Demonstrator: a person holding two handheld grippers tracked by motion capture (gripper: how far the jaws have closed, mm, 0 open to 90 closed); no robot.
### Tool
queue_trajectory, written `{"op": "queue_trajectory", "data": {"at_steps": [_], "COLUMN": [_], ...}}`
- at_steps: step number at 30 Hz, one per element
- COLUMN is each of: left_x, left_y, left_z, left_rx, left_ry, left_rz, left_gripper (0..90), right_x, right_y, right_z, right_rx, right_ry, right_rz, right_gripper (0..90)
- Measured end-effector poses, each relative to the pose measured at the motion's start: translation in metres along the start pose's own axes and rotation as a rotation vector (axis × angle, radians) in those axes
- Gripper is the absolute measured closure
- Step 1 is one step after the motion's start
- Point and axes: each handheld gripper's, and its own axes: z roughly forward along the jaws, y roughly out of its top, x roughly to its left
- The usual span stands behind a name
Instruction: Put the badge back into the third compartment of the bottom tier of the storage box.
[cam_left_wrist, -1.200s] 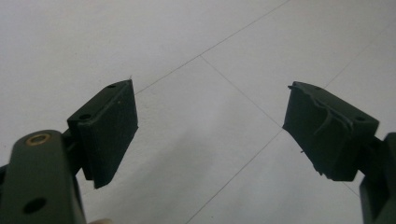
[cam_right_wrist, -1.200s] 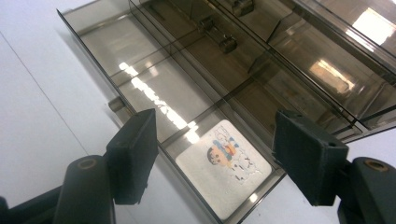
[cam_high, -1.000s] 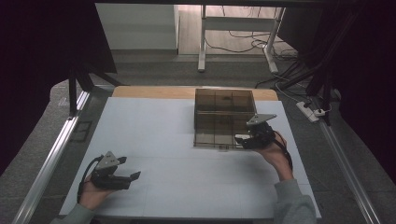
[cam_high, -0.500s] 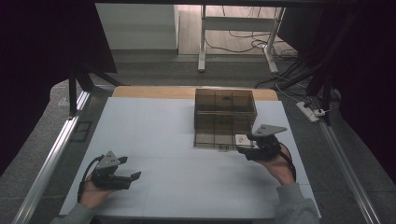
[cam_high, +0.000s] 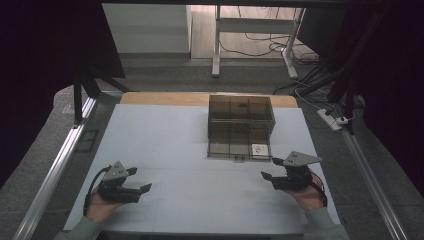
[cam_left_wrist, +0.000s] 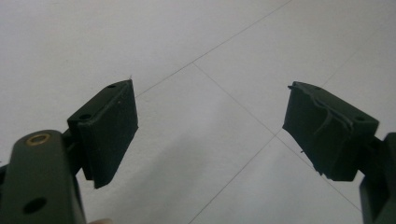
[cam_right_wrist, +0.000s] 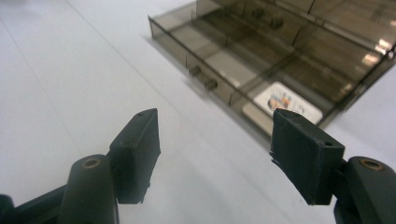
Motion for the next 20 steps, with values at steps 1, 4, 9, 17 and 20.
{"op": "queue_trajectory", "data": {"at_steps": [1,4,9,17,20], "left_x": [0.0,0.001,0.001,0.001,0.001], "left_y": [0.0,-0.001,-0.001,0.0,-0.001], "left_z": [0.0,0.0,-0.001,0.0,-0.001], "left_rx": [-0.001,0.0,-0.002,-0.001,-0.003], "left_ry": [0.0,-0.001,0.002,0.006,0.012], "left_rz": [-0.001,-0.001,-0.003,-0.005,-0.012], "left_gripper": [17.4,17.3,17.4,17.4,17.4], "right_x": [0.001,0.001,-0.001,-0.002,-0.004], "right_y": [-0.003,-0.012,-0.023,-0.024,-0.023], "right_z": [-0.001,-0.003,-0.005,-0.004,-0.005], "right_rx": [0.005,0.008,0.013,0.023,0.008], "right_ry": [-0.003,-0.004,-0.009,-0.021,-0.02], "right_rz": [0.002,0.011,0.02,0.007,0.007], "right_gripper": [32.2,32.0,32.0,32.0,32.0]}}
